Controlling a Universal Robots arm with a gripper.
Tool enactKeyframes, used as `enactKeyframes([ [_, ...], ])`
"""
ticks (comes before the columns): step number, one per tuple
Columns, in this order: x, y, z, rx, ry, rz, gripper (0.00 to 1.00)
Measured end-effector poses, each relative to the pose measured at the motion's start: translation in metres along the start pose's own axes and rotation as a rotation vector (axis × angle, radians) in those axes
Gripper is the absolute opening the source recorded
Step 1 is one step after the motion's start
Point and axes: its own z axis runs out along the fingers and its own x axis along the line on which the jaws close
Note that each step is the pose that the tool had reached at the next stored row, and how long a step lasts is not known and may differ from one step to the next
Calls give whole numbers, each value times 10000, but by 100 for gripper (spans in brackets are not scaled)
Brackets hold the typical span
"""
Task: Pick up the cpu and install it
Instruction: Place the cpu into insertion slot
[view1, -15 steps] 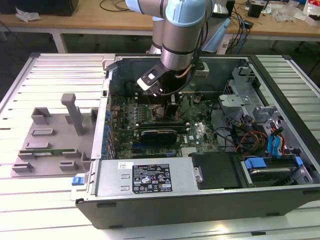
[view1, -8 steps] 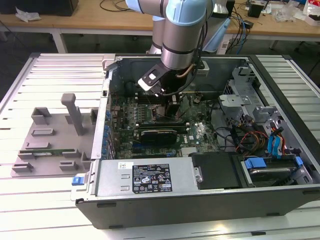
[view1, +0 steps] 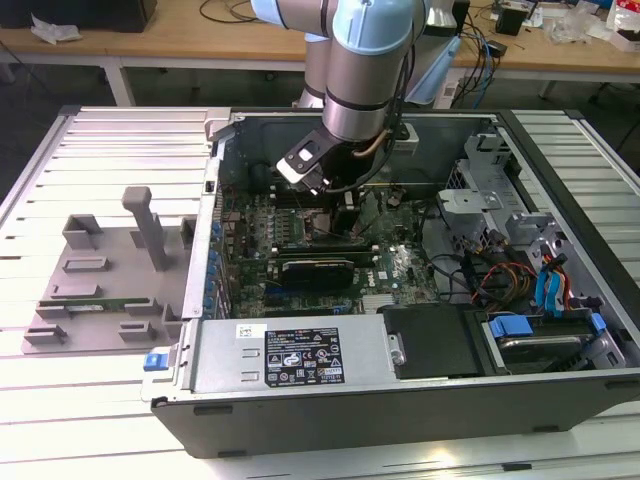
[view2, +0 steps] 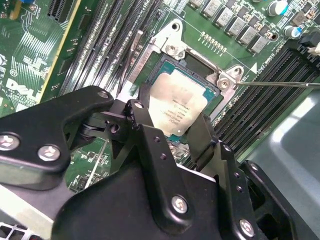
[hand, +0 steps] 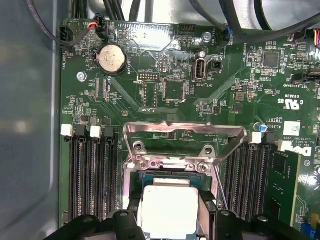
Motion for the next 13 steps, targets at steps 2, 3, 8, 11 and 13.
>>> enactKeyframes([
  [2, 1, 2, 3, -7, 5, -2, 53],
  [3, 1, 2, 4, -4, 5, -2, 55],
  [8, -1, -3, -63, -4, 1, -1, 61],
  [11, 0, -15, -98, -19, 0, -1, 60],
  [13, 0, -20, -151, -28, 0, -1, 47],
])
